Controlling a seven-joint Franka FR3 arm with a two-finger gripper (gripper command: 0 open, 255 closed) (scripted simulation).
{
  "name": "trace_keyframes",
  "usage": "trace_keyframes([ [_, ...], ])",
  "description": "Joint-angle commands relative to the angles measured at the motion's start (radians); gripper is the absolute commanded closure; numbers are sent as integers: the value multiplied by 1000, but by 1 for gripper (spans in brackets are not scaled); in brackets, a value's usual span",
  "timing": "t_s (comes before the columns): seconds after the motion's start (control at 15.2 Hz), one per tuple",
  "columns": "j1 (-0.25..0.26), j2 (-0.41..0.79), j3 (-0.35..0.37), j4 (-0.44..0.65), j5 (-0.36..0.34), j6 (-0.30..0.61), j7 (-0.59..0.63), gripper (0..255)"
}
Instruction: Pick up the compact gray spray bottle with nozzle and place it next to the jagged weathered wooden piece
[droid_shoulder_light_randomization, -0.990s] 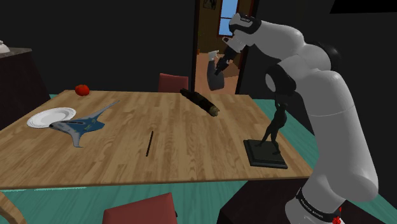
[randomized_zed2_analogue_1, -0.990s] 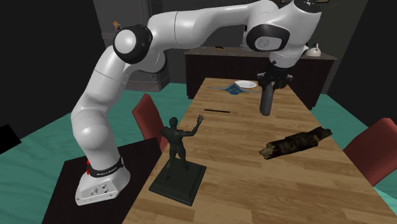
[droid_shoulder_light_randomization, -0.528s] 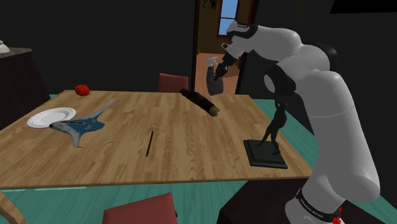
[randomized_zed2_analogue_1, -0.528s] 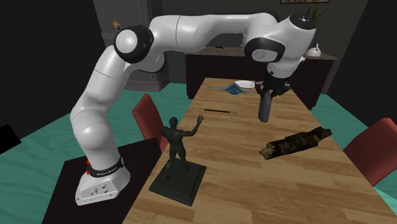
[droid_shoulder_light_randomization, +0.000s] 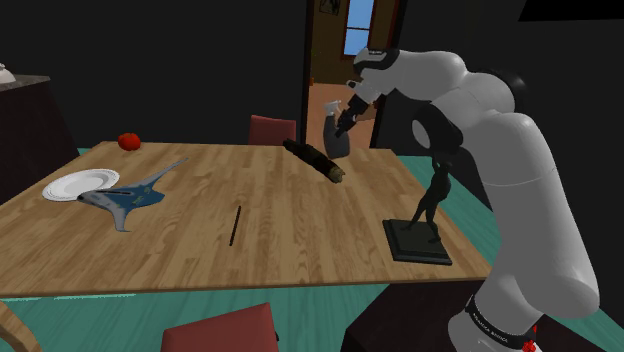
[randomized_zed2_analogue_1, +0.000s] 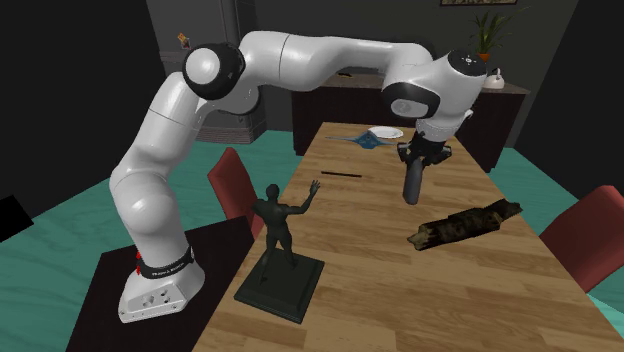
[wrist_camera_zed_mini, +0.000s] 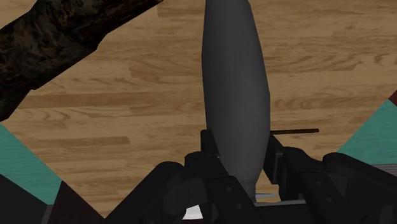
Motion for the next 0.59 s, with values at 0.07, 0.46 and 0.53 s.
trace_keyframes([
  [0.07,3,10,7,-23,11,23,-20,255],
  [0.46,9,32,22,-71,35,69,-61,255],
  [0.53,9,36,25,-78,40,76,-68,255],
])
